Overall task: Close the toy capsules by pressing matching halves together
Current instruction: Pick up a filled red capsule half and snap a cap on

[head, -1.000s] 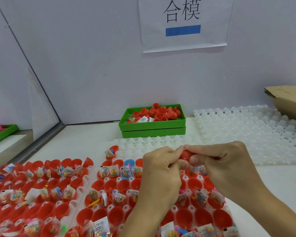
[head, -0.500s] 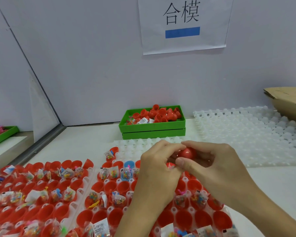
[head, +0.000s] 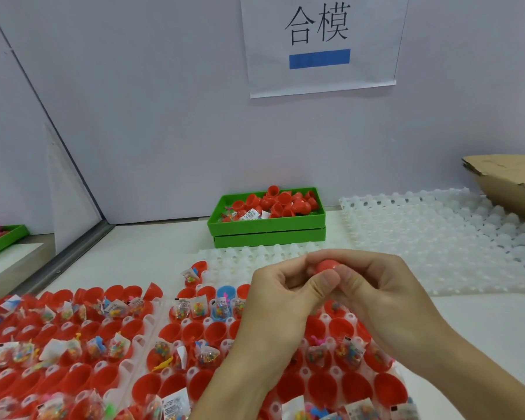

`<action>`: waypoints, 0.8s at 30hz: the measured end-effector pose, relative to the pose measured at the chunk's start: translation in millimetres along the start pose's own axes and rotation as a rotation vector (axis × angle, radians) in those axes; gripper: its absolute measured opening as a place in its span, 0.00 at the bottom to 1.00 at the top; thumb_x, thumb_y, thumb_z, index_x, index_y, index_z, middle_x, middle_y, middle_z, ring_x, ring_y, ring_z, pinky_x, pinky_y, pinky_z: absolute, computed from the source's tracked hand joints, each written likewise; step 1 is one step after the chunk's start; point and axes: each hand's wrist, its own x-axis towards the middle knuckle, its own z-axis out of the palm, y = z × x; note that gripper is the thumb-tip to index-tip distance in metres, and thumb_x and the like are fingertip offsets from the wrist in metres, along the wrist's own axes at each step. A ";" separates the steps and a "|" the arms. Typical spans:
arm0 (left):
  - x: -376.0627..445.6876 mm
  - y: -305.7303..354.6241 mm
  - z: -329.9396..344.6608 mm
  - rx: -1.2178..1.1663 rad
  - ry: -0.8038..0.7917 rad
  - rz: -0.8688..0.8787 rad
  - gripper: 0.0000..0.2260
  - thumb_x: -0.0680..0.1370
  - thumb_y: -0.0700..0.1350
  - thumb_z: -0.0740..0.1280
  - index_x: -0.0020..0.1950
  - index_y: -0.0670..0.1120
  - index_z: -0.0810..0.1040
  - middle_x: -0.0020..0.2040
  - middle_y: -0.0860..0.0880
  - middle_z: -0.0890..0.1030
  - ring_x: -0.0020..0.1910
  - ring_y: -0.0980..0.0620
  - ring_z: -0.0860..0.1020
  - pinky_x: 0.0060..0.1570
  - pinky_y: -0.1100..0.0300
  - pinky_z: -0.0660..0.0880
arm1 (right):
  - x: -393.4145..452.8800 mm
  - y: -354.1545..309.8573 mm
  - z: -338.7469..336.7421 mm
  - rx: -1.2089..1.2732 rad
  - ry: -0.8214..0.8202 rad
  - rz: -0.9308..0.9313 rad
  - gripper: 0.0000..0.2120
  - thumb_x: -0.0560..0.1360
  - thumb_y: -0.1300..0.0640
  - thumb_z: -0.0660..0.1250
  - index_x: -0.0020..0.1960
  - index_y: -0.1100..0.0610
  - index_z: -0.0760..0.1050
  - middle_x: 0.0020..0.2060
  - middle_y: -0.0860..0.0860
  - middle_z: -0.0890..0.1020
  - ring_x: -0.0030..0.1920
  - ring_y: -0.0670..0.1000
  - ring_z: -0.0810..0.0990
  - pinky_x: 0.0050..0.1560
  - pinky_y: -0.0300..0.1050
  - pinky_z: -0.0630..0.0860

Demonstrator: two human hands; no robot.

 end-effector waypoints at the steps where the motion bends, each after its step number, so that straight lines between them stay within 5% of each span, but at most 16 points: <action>1: -0.3 -0.2 0.3 -0.011 0.012 0.014 0.10 0.71 0.51 0.72 0.51 0.53 0.86 0.49 0.47 0.86 0.52 0.48 0.84 0.55 0.55 0.80 | 0.1 0.7 0.3 -0.023 0.012 -0.024 0.11 0.72 0.56 0.66 0.51 0.51 0.85 0.48 0.53 0.87 0.52 0.53 0.85 0.55 0.48 0.81; 7: -2.1 0.7 4.5 -0.022 0.058 0.100 0.09 0.71 0.48 0.72 0.50 0.52 0.86 0.47 0.49 0.87 0.51 0.50 0.85 0.50 0.61 0.80 | -1.4 -0.1 2.0 -0.027 0.020 -0.108 0.11 0.73 0.59 0.66 0.51 0.51 0.85 0.46 0.53 0.87 0.51 0.53 0.86 0.52 0.44 0.81; 14: -3.2 8.7 5.9 0.047 0.067 0.196 0.10 0.68 0.50 0.75 0.48 0.58 0.85 0.46 0.53 0.87 0.48 0.56 0.85 0.47 0.67 0.79 | 1.5 -6.4 -3.9 0.275 -0.068 0.013 0.13 0.69 0.58 0.72 0.52 0.60 0.85 0.51 0.62 0.85 0.55 0.60 0.84 0.51 0.43 0.81; 16: -2.8 9.5 6.0 0.059 0.058 0.193 0.17 0.66 0.51 0.76 0.53 0.62 0.82 0.48 0.55 0.86 0.50 0.57 0.84 0.47 0.68 0.78 | 2.3 -8.5 -8.2 0.417 -0.110 0.078 0.16 0.69 0.58 0.76 0.56 0.62 0.83 0.54 0.65 0.83 0.55 0.60 0.83 0.51 0.45 0.81; 19: -1.2 5.3 4.5 0.073 0.082 0.194 0.29 0.66 0.44 0.80 0.64 0.59 0.76 0.53 0.52 0.85 0.53 0.54 0.83 0.50 0.66 0.78 | 2.4 -11.1 -12.3 0.544 -0.159 0.118 0.19 0.73 0.63 0.67 0.64 0.61 0.78 0.58 0.67 0.80 0.55 0.61 0.82 0.54 0.48 0.80; 24: -0.7 3.1 4.6 0.227 0.091 0.296 0.21 0.69 0.40 0.78 0.56 0.59 0.79 0.56 0.54 0.82 0.57 0.51 0.81 0.47 0.60 0.81 | 2.6 -14.2 -14.8 0.623 -0.212 0.143 0.24 0.71 0.60 0.66 0.68 0.60 0.75 0.62 0.70 0.76 0.58 0.65 0.80 0.57 0.52 0.80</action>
